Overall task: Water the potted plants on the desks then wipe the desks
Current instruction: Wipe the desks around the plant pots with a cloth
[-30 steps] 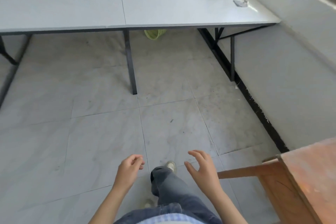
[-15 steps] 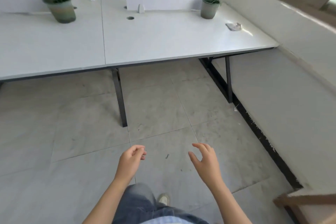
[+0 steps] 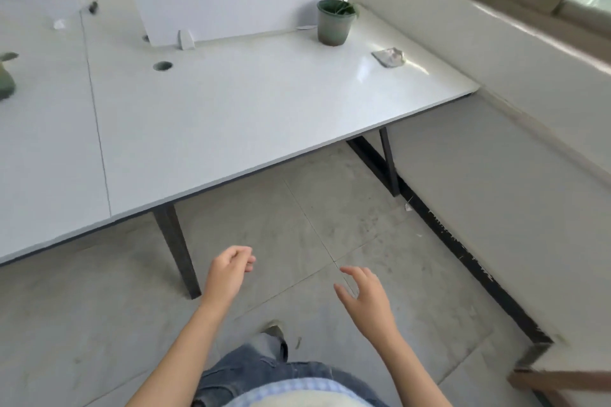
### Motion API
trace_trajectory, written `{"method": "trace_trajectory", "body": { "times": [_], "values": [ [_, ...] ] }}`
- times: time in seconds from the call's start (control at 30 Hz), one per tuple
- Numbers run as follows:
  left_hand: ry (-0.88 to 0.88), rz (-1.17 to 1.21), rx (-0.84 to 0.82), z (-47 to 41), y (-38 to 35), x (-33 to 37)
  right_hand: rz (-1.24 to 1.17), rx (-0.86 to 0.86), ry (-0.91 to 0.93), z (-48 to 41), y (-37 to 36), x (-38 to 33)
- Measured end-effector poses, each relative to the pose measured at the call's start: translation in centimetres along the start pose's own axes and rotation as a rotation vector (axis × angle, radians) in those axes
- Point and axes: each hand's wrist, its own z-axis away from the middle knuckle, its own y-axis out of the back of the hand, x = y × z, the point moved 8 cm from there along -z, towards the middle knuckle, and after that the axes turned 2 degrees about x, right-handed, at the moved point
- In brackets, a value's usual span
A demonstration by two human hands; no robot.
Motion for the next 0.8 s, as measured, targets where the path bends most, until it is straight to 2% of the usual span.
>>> {"method": "trace_trajectory", "body": {
  "times": [0.1,0.27,0.43,0.8],
  "values": [
    [-0.029,-0.047,-0.13,-2.9,-3.2,3.2,-0.045,0.088,-0.083,-2.6,1.5,0.1],
    [0.052,-0.15,-0.336,-5.6,-9.2,3.2,-0.059,0.128,-0.282,-4.8,2.5,3.5],
    [0.035,-0.173,-0.33,-10.6,-13.9,6.8,-0.109,0.191,-0.328,-10.5,5.7,5.8],
    [-0.101,-0.213,-0.338,-20.0,-29.6,18.3,-0.148,0.287,-0.215,-28.1,18.6,11.2]
  ]
}}
